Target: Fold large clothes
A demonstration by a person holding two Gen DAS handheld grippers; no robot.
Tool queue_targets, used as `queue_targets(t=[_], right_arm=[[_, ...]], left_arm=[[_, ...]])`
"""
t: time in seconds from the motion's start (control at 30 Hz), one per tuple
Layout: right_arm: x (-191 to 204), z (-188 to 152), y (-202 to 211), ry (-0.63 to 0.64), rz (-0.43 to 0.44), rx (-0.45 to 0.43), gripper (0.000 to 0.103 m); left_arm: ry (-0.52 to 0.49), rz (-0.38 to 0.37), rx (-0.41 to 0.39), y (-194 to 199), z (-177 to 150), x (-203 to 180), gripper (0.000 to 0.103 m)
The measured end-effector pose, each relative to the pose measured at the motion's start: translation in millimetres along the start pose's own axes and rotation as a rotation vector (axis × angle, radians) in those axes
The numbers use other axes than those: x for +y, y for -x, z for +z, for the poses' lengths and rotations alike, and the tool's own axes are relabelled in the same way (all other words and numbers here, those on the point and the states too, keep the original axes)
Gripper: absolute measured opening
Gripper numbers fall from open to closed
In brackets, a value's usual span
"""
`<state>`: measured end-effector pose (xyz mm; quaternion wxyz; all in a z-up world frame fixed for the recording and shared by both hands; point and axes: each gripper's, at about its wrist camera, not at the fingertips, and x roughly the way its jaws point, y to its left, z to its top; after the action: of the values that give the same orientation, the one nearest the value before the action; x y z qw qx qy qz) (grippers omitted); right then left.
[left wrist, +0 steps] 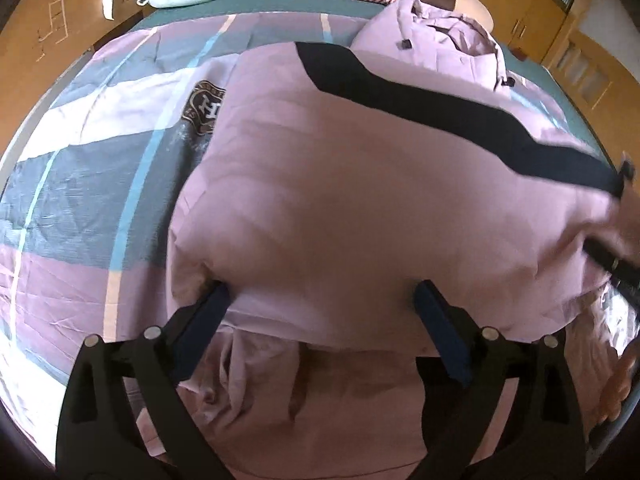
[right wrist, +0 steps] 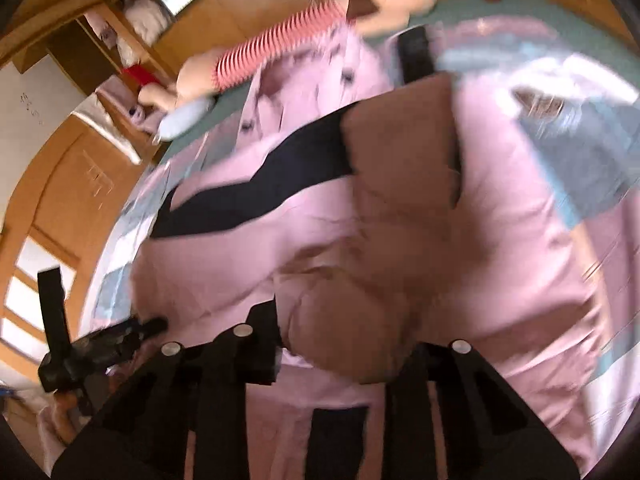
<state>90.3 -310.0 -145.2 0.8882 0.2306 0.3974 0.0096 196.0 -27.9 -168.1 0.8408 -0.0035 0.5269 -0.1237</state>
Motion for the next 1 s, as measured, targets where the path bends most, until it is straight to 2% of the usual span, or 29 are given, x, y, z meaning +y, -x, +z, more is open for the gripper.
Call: queue_targets(t=[0.1,0.13,0.2,0.23,0.27,0.33,0.37,0.5,0.57,0.67,0.7,0.73,0.77,0.8,0.83,0.87,1.0], right_arm=[[2.3,3.1,3.7,0.043,-0.078,-0.074,0.025],[1.3,2.8,-1.7,0.05,-0.091,-0.064,0.025],[-4.3,-0.3,-15.0,0.057,-0.113,-0.006,0.034],[-8.7,-1.0,-18.1,0.044,-0.121,0.013,0.049],[-14.9,-0.3,-19.2,0.009,-0.118,0.035,0.07],[-24.7,3.0,-12.4,-0.064,-0.096,0.02,0.082],[-30.4,4.0,-5.5,-0.104,-0.085,0.005,0.083],[-45.3,5.0,12.0,-0.211,-0.053,0.013,0.083],[-43.2,1.1,8.5,-0.202,-0.038,0.05,0.083],[-32.0,-1.8,-1.4,-0.151,-0.061,0.068,0.083],[-29.0,-3.0,-6.5,-0.133,-0.068,0.071,0.082],[-27.0,-3.5,-10.2,-0.123,-0.065,0.07,0.071],[-23.0,-4.1,-15.8,-0.104,-0.05,0.077,0.047],[-21.3,-4.7,-19.3,-0.09,-0.044,0.087,0.038],[-18.5,-5.8,-20.3,-0.077,-0.047,0.085,0.021],[-14.0,-6.9,-18.2,-0.061,-0.037,0.069,0.018],[-7.3,-2.2,6.2,-0.051,0.001,-0.015,0.013]], left_arm=[[-0.011,-0.022,-0.003,2.1,0.1,-4.4,0.096],[-0.022,-0.015,-0.006,3.9,-1.1,-6.9,0.096],[-0.03,-0.013,-0.008,7.9,-0.4,-6.7,0.096],[-0.018,-0.036,-0.003,10.4,0.8,-3.6,0.096],[0.021,-0.092,0.004,14.6,3.7,5.9,0.096],[0.106,-0.177,0.003,20.5,8.6,24.9,0.096],[0.179,-0.23,0.0,24.9,12.3,42.7,0.096],[0.316,-0.256,-0.018,30.8,20.3,84.4,0.096],[0.368,-0.315,0.002,25.3,21.9,98.0,0.096],[0.405,-0.407,0.065,10.9,21.3,99.6,0.096],[0.405,-0.416,0.091,4.7,20.4,96.3,0.096],[0.398,-0.398,0.098,1.3,18.9,92.3,0.096],[0.377,-0.355,0.104,-2.3,18.8,87.9,0.096],[0.363,-0.33,0.109,-4.9,18.4,84.8,0.096],[0.349,-0.301,0.117,-8.1,18.2,82.3,0.096],[0.342,-0.269,0.125,-12.1,17.7,80.3,0.096],[0.355,-0.26,0.126,-14.8,15.5,78.3,0.096]])
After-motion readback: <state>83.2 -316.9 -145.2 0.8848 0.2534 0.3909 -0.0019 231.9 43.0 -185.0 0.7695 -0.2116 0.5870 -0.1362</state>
